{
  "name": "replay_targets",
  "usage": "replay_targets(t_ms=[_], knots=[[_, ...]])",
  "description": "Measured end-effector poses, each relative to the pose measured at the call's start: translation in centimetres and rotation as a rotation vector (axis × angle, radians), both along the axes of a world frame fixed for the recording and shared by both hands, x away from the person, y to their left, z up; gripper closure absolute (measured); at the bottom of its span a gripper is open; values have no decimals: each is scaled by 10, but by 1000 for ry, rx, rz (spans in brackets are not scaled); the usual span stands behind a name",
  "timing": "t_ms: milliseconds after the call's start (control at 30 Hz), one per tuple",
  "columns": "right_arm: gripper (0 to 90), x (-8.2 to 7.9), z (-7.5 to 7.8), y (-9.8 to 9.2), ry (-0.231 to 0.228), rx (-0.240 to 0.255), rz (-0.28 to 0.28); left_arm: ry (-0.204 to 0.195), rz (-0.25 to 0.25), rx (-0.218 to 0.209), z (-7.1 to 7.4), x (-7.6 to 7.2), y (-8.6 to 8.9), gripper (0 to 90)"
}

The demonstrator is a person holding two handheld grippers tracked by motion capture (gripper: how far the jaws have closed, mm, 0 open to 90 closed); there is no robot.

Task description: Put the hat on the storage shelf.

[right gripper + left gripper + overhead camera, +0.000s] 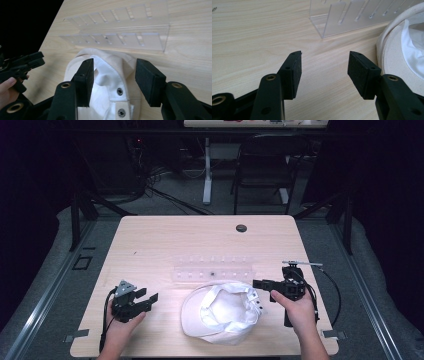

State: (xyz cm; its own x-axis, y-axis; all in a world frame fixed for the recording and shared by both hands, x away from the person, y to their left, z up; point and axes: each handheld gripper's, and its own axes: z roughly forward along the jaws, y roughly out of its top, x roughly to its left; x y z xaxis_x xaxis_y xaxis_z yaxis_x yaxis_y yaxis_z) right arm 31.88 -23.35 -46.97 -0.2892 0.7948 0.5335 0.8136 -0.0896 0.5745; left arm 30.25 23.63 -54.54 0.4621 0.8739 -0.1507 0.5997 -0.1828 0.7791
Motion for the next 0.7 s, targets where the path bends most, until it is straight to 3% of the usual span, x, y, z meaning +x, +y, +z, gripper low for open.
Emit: replay_targets(t_ms=[100, 200, 467, 700], knots=[[494, -2, 0, 6, 21, -41, 24, -5, 5, -2, 0, 0, 0, 456], [494, -2, 3, 7, 51, -47, 61, -2, 2, -4, 0, 1, 0, 455], [477, 1, 7, 2, 104, -148, 68, 4, -5, 1, -2, 0, -2, 456], [454, 6, 0, -4, 193, -162, 64, 3, -18, 14, -2, 0, -4, 455]])
